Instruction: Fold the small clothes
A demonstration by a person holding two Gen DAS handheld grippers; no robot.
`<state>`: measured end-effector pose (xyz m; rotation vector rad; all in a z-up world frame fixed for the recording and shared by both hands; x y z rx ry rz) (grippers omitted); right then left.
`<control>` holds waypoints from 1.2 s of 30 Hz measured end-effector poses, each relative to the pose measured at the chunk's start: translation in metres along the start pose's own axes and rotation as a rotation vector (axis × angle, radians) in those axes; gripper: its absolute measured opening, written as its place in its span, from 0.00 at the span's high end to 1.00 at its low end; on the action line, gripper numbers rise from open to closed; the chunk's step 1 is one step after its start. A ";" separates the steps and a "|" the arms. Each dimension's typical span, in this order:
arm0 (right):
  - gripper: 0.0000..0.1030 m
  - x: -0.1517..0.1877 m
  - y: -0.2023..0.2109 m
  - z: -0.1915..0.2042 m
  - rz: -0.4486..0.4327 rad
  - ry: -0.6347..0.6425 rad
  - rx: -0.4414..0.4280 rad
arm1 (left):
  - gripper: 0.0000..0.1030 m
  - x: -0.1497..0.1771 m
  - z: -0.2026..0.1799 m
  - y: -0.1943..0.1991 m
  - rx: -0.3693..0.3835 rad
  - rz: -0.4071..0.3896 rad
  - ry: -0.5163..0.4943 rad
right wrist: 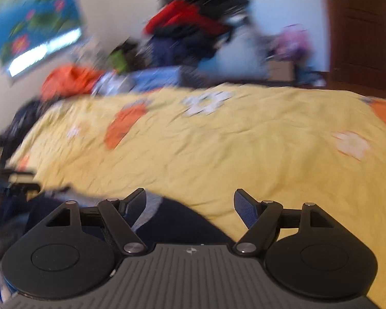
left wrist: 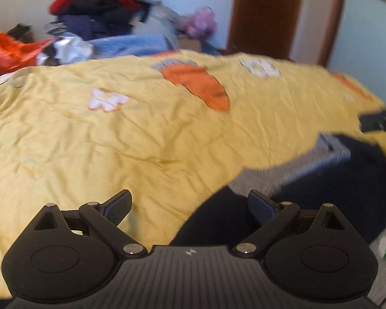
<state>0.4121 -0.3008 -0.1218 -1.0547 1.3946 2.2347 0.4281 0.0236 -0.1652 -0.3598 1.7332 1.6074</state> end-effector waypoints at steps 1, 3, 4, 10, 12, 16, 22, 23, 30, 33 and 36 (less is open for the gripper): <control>0.27 -0.002 -0.013 0.005 0.044 0.064 0.010 | 0.09 0.005 -0.005 -0.007 0.018 0.028 -0.031; 0.31 -0.003 -0.037 0.013 0.107 0.129 0.005 | 0.14 0.013 -0.016 -0.011 0.016 0.024 -0.095; 0.34 0.001 -0.048 0.019 0.146 0.134 -0.021 | 0.19 0.015 -0.022 -0.010 0.030 0.013 -0.115; 0.88 0.006 -0.070 0.040 0.183 0.153 -0.084 | 0.90 0.000 -0.028 -0.006 0.087 -0.012 -0.139; 0.87 0.004 -0.066 0.040 0.184 0.128 -0.091 | 0.93 -0.007 -0.032 -0.007 0.070 -0.011 -0.160; 0.88 -0.005 -0.057 0.037 0.102 0.072 -0.084 | 0.95 -0.019 -0.037 -0.006 0.016 -0.046 -0.199; 0.89 -0.017 -0.053 0.009 -0.044 -0.037 -0.030 | 0.99 -0.056 -0.011 -0.026 -0.132 -0.082 -0.145; 0.89 -0.007 -0.066 0.006 -0.003 -0.035 -0.008 | 0.99 -0.048 -0.011 -0.039 -0.193 -0.050 -0.192; 0.32 -0.013 -0.032 0.013 -0.121 -0.106 0.048 | 0.95 -0.040 0.037 0.019 -0.333 -0.153 -0.074; 0.29 -0.008 0.019 0.034 -0.232 -0.141 -0.018 | 0.72 -0.024 0.099 0.094 -0.382 -0.251 0.108; 0.21 0.024 0.046 0.066 -0.247 -0.206 -0.117 | 0.09 0.017 0.164 0.154 -0.462 -0.336 0.327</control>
Point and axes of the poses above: each gripper's, at about its wrist camera, not at the fingertips, and y roughly against the way its jaws point, z to its left, x to its underside, the point moved 10 cm from there along -y, roughly the way its jaws point, and after that the axes turned 8 degrees about -x, right-handed, at the moved point
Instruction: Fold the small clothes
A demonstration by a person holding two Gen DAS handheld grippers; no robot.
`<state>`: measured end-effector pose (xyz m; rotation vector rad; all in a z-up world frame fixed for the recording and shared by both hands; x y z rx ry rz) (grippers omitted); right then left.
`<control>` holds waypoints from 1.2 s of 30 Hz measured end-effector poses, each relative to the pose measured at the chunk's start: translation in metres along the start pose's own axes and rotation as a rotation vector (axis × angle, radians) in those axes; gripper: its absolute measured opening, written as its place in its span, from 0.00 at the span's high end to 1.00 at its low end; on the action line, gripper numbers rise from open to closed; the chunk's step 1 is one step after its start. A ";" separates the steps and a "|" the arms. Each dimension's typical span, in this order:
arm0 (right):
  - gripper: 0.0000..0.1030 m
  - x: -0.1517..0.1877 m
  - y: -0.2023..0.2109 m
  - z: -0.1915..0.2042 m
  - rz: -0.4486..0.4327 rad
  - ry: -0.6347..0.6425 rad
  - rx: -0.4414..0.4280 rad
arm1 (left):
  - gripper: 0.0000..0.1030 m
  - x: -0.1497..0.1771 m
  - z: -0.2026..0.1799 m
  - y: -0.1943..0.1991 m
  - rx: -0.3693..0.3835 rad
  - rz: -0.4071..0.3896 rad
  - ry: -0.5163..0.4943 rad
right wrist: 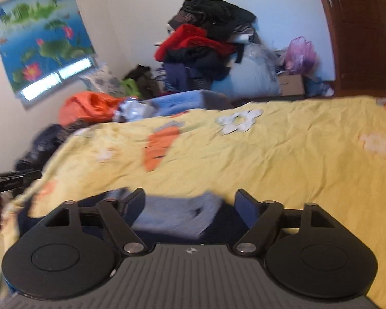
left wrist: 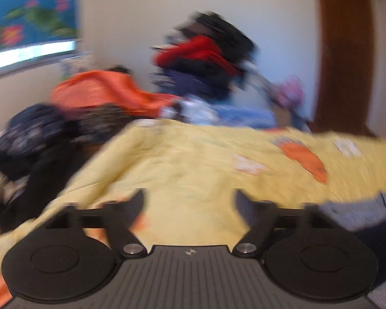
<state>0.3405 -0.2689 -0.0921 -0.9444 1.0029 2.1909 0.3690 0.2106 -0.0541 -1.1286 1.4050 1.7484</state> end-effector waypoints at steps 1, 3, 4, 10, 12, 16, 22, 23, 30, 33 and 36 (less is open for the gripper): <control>0.19 0.017 0.003 0.013 0.025 -0.025 -0.036 | 0.09 0.004 0.029 0.008 -0.034 -0.016 0.068; 0.19 0.053 0.002 0.040 0.091 -0.068 -0.096 | 0.09 0.020 0.073 0.013 -0.078 0.031 0.161; 0.19 0.070 -0.001 0.054 0.123 -0.083 -0.115 | 0.09 0.030 0.093 0.014 -0.096 0.053 0.219; 0.20 0.144 -0.013 0.123 0.229 -0.013 -0.169 | 0.10 0.083 0.173 -0.002 -0.123 0.178 0.631; 0.20 0.150 -0.013 0.126 0.227 -0.016 -0.149 | 0.10 0.091 0.185 -0.010 -0.113 0.180 0.725; 0.20 0.150 -0.013 0.121 0.179 -0.032 -0.147 | 0.10 0.083 0.184 -0.030 -0.140 0.185 0.682; 0.15 0.155 -0.012 0.120 0.118 0.001 -0.168 | 0.09 0.048 0.106 -0.046 -0.296 0.092 0.115; 0.14 0.156 -0.012 0.121 0.111 0.009 -0.166 | 0.09 0.047 0.096 -0.052 -0.350 0.087 0.047; 0.13 0.152 -0.011 0.116 0.088 -0.051 -0.209 | 0.09 0.077 0.099 -0.106 -0.574 0.307 0.013; 0.13 0.152 -0.011 0.115 0.079 -0.069 -0.222 | 0.23 0.077 0.101 -0.102 -0.562 0.286 -0.008; 0.13 0.151 -0.011 0.113 0.074 -0.088 -0.237 | 0.91 0.080 0.097 -0.103 -0.534 0.310 -0.070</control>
Point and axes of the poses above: each gripper's, at about its wrist camera, not at the fingertips, and y roughly against the way its jaws point, z to its left, x to its underside, the point moved 10 cm from there along -y, roughly the way its jaws point, and after that the axes turned 8 degrees about -x, right-handed, at the moved point
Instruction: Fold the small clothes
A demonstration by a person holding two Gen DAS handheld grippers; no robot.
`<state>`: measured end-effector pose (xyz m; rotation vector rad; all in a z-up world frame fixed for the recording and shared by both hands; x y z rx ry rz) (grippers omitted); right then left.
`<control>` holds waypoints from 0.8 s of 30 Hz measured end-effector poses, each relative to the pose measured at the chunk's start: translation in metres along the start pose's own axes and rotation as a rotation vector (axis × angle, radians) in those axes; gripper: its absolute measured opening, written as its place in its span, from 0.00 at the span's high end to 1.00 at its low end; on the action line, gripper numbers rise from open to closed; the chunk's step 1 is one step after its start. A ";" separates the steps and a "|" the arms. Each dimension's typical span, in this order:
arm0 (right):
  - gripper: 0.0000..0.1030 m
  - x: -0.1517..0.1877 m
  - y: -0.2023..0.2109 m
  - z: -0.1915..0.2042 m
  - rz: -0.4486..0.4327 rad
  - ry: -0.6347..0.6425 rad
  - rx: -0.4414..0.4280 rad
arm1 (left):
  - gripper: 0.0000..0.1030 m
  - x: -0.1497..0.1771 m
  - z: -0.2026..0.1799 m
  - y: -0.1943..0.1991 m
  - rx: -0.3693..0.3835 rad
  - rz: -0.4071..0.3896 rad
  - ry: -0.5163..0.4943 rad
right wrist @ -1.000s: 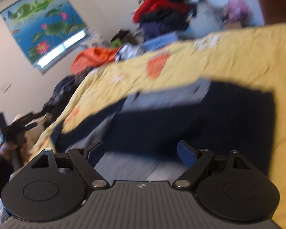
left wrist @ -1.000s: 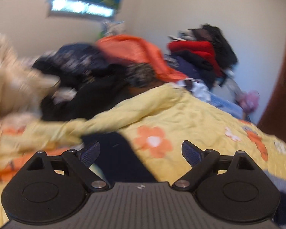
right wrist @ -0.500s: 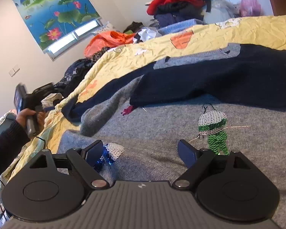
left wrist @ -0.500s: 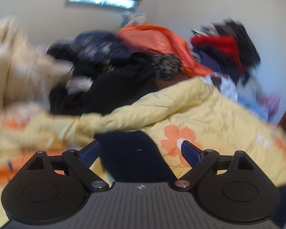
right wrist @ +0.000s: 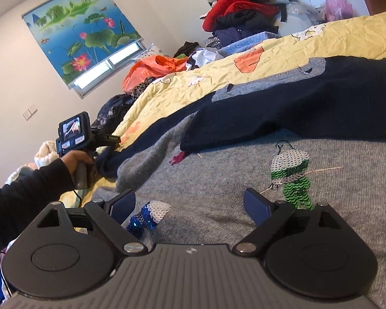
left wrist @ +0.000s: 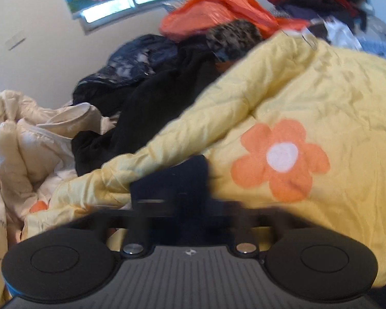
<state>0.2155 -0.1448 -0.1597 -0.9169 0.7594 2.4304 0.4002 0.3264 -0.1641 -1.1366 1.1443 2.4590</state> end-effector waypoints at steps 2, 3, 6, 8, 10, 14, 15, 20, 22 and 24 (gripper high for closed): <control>0.13 -0.001 0.000 -0.001 -0.006 -0.015 -0.011 | 0.91 -0.003 0.005 -0.001 0.007 -0.002 0.031; 0.13 -0.001 0.000 -0.001 -0.006 -0.017 -0.014 | 0.91 -0.004 0.011 0.003 0.013 -0.009 0.062; 0.13 -0.001 -0.002 -0.001 -0.007 -0.018 -0.016 | 0.92 -0.018 0.026 0.020 0.044 -0.058 0.157; 0.13 -0.001 -0.001 -0.001 -0.011 -0.025 -0.021 | 0.92 -0.031 0.032 0.045 0.107 -0.102 0.223; 0.13 -0.001 -0.001 -0.001 -0.015 -0.032 -0.026 | 0.92 -0.047 0.032 0.082 0.210 -0.169 0.291; 0.13 -0.002 0.000 -0.001 -0.023 -0.048 -0.038 | 0.92 -0.070 -0.007 0.197 0.460 -0.436 0.246; 0.13 -0.002 0.001 -0.002 -0.025 -0.051 -0.040 | 0.92 -0.067 -0.024 0.229 0.530 -0.514 0.194; 0.14 -0.003 0.002 -0.002 -0.031 -0.064 -0.046 | 0.92 0.005 -0.120 0.330 0.943 -0.566 -0.058; 0.14 -0.003 0.002 -0.002 -0.035 -0.070 -0.052 | 0.92 0.037 -0.150 0.324 1.006 -0.447 -0.108; 0.14 -0.003 0.004 -0.003 -0.035 -0.074 -0.059 | 0.91 0.062 -0.170 0.306 1.051 -0.297 -0.132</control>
Point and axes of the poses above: each gripper's, at about its wrist camera, not at the fingertips, and y roughly against the way its jaws point, z to its left, x to its underside, the point moved 10 cm from there along -y, roughly the way its jaws point, and after that the axes turned 8 degrees about -x, right-handed, at the moved point
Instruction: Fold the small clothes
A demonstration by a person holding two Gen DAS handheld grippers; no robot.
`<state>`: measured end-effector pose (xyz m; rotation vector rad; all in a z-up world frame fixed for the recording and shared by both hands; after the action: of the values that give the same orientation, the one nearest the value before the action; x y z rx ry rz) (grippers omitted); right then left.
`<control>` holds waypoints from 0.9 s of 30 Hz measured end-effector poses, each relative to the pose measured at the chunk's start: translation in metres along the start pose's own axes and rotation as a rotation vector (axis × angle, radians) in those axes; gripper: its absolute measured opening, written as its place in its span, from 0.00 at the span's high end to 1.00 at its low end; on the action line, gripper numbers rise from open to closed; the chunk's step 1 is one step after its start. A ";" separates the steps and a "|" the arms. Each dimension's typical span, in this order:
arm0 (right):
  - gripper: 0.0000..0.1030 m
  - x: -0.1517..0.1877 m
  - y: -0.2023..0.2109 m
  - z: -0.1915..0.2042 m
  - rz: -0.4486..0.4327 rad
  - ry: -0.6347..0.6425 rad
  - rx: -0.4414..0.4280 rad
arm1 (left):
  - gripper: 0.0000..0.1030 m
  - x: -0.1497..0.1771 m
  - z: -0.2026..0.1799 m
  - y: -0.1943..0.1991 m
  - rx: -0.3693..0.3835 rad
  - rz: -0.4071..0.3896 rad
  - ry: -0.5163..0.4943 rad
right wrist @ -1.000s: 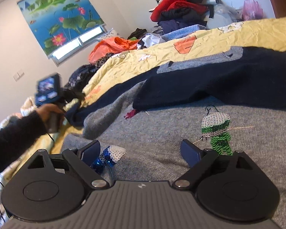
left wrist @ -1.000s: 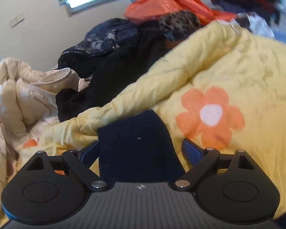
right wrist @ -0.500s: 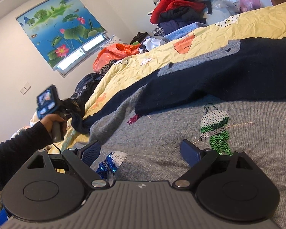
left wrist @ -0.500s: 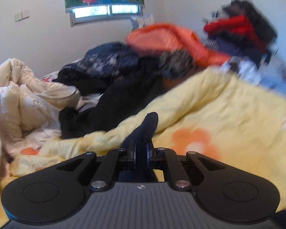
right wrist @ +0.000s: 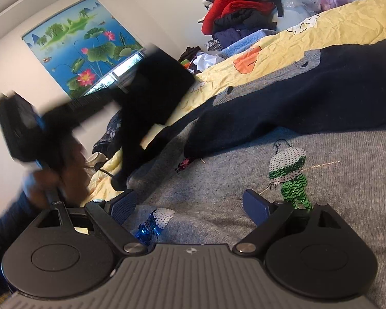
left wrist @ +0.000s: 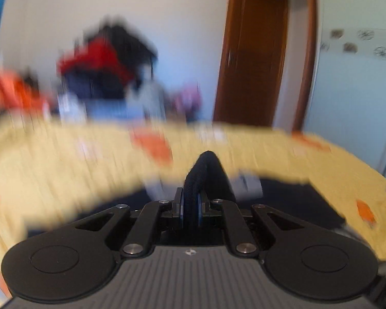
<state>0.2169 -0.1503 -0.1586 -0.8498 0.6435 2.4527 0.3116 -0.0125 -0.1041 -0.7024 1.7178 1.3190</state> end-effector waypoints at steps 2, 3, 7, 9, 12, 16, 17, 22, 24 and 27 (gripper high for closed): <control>0.13 0.000 0.000 0.000 0.006 0.002 -0.003 | 0.85 0.020 0.007 -0.010 0.043 0.102 0.052; 0.13 0.000 0.000 0.000 0.011 0.004 -0.005 | 0.84 0.026 0.012 -0.009 0.059 0.126 0.071; 0.13 -0.005 0.000 -0.001 0.036 -0.033 -0.012 | 0.17 0.028 0.028 0.024 0.111 0.060 0.149; 0.13 -0.018 0.001 -0.005 0.028 -0.162 -0.031 | 0.00 0.033 0.036 0.053 0.057 -0.063 0.163; 0.15 -0.053 -0.002 0.000 -0.050 -0.282 -0.107 | 0.00 0.057 0.039 0.066 0.019 -0.040 0.139; 0.17 -0.088 -0.041 0.010 0.009 -0.266 -0.093 | 0.00 0.082 0.060 0.071 -0.031 -0.009 0.292; 0.18 -0.096 -0.055 0.013 0.039 -0.246 -0.073 | 0.00 0.085 0.068 0.070 -0.043 -0.003 0.351; 0.27 -0.119 -0.121 0.021 0.187 -0.230 0.090 | 0.00 0.093 0.094 0.068 -0.084 0.013 0.499; 0.31 -0.120 -0.143 0.016 0.280 -0.247 0.200 | 0.00 0.094 0.096 0.071 -0.079 0.008 0.505; 0.46 -0.102 -0.155 0.002 0.408 -0.187 0.360 | 0.00 0.094 0.095 0.073 -0.084 0.003 0.486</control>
<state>0.3739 -0.0547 -0.1328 -0.3675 1.2390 2.6000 0.2317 0.1045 -0.1590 -1.1414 2.0468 1.2987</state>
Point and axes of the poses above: each gripper's, at about its wrist camera, not at the fingertips, and y roughly against the way its jaws point, z to its left, x to its underside, the point moved 10 cm from there along -y, roughly the way its jaws point, and after that the axes turned 8 degrees about -x, right-handed, at the moved point
